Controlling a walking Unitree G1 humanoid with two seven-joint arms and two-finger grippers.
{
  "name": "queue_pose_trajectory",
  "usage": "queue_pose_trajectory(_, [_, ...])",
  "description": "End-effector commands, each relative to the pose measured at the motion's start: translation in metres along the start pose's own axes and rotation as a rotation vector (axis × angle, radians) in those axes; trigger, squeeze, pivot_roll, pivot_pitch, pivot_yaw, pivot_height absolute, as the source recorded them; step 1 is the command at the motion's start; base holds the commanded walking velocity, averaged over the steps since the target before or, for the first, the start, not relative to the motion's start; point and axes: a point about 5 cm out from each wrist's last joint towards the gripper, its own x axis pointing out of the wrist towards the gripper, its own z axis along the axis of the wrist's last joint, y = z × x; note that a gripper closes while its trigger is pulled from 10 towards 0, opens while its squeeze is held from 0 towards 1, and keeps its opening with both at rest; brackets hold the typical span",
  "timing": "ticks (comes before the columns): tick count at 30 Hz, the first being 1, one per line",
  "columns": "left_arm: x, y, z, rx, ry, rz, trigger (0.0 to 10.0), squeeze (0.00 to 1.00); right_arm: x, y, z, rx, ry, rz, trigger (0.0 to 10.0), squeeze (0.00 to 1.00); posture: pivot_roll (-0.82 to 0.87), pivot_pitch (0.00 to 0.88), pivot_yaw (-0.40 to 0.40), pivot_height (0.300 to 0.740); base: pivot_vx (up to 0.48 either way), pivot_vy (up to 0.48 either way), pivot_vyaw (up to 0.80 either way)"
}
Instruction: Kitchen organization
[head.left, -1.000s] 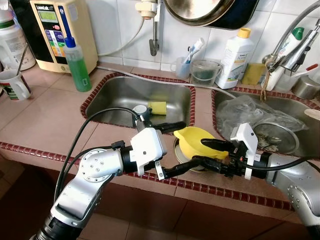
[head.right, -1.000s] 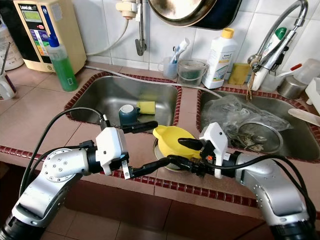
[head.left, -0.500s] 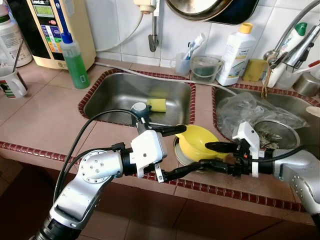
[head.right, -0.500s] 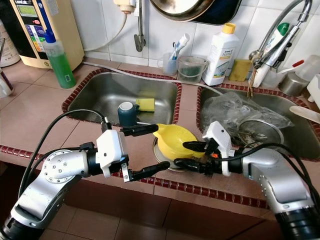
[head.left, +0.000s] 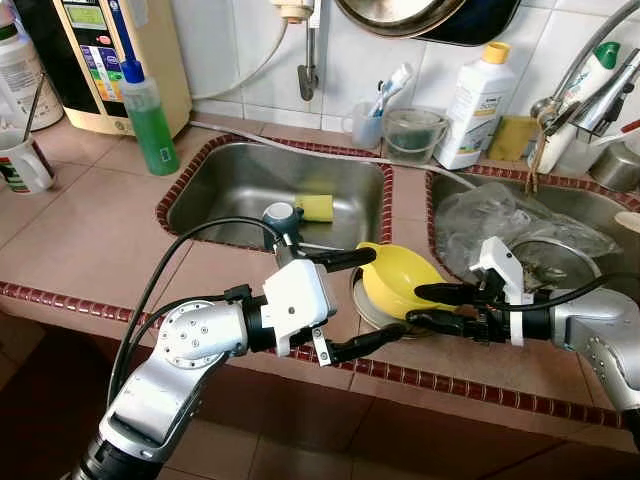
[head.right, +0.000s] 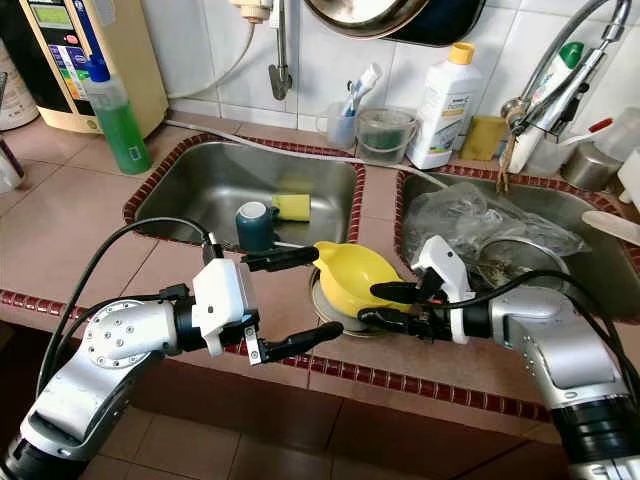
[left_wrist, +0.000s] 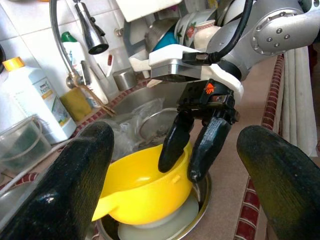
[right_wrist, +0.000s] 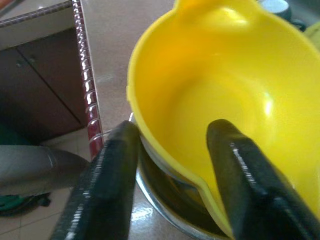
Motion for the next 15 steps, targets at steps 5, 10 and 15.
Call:
queue_pose_trajectory(5, [0.0008, -0.0005, 0.0056, 0.011, -0.014, -0.004, 10.0, 0.00, 0.0004, 0.0008, 0.0032, -0.017, 0.018, 0.037, 0.0, 0.00, -0.04, 0.075, -0.032, 0.740, 0.000, 0.000, 0.00])
queue_pose_trajectory(10, [0.0007, -0.0005, 0.0060, 0.010, -0.016, -0.002, 10.0, 0.00, 0.0005, 0.0021, 0.0022, -0.010, 0.022, 0.052, 0.0, 0.00, -0.04, 0.077, -0.034, 0.740, 0.000, 0.000, 0.00])
queue_pose_trajectory(15, [0.0008, -0.0005, 0.0064, 0.009, -0.018, 0.004, 10.0, 0.00, 0.0009, 0.0042, 0.0018, 0.002, 0.019, 0.064, 0.0, 0.00, -0.04, 0.075, -0.037, 0.740, 0.000, 0.000, 0.00])
